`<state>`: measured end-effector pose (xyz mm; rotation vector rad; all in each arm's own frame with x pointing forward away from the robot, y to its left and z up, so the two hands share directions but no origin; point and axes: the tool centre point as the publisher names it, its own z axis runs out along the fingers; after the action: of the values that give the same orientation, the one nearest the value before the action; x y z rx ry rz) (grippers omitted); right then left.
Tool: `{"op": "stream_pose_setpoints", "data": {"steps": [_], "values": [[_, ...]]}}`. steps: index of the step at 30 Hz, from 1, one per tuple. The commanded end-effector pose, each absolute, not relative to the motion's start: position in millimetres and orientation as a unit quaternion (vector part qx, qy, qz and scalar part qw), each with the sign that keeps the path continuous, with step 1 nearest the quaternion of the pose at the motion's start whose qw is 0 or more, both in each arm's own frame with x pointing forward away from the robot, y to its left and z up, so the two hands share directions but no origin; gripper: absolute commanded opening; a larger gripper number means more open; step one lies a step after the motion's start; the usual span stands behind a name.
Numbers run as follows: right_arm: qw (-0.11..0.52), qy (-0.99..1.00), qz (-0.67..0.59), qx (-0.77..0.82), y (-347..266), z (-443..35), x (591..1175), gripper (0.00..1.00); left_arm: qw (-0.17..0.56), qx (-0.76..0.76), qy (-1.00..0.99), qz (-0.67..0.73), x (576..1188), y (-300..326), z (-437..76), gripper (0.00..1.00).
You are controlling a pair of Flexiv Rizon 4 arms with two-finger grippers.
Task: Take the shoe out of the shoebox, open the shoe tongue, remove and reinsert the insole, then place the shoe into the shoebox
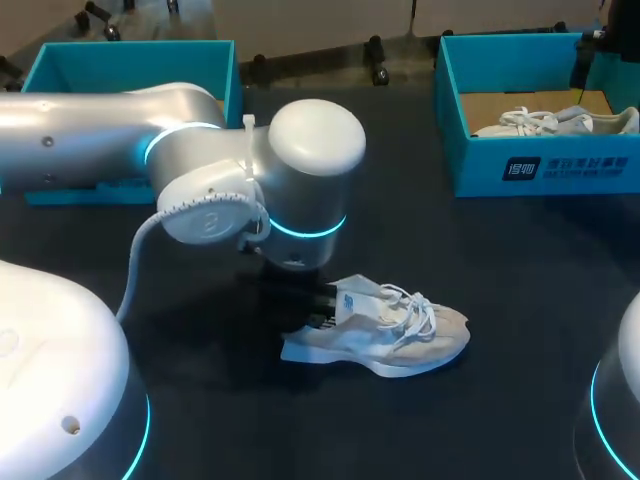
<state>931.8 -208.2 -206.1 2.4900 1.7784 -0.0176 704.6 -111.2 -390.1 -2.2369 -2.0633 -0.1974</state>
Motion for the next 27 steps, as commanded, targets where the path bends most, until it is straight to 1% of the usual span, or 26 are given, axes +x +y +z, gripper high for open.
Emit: {"op": "stream_pose_setpoints", "data": {"steps": [1, 10, 15, 17, 21, 26, 27], "values": [[0.041, 0.581, -0.005, 0.813, -208, -206, 931, 1.0, 0.025, -0.738, -0.673, -0.042, 699, -98, -369, 1.0], [0.041, 0.581, -0.005, 0.813, -208, -206, 931, 1.0, 0.014, -0.724, -0.689, 0.028, 688, -87, -318, 1.0], [0.041, 0.581, -0.005, 0.813, -208, -206, 931, 1.0, 0.028, -0.665, -0.741, 0.09, 688, -74, -288, 1.0], [0.041, 0.581, -0.005, 0.813, -208, -206, 931, 1.0, 0.047, -0.634, -0.762, 0.124, 688, -68, -278, 1.0], [0.041, 0.581, -0.005, 0.813, -208, -206, 931, 1.0, 0.061, -0.577, -0.796, 0.17, 681, -51, -264, 1.0], [0.041, 0.581, -0.005, 0.813, -208, -206, 931, 1.0, 0.129, -0.505, -0.823, 0.225, 681, -37, -264, 1.0], [0.041, 0.581, -0.005, 0.813, -208, -206, 931, 1.0, 0.133, -0.49, -0.834, 0.215, 681, -33, -265, 1.0]]}}
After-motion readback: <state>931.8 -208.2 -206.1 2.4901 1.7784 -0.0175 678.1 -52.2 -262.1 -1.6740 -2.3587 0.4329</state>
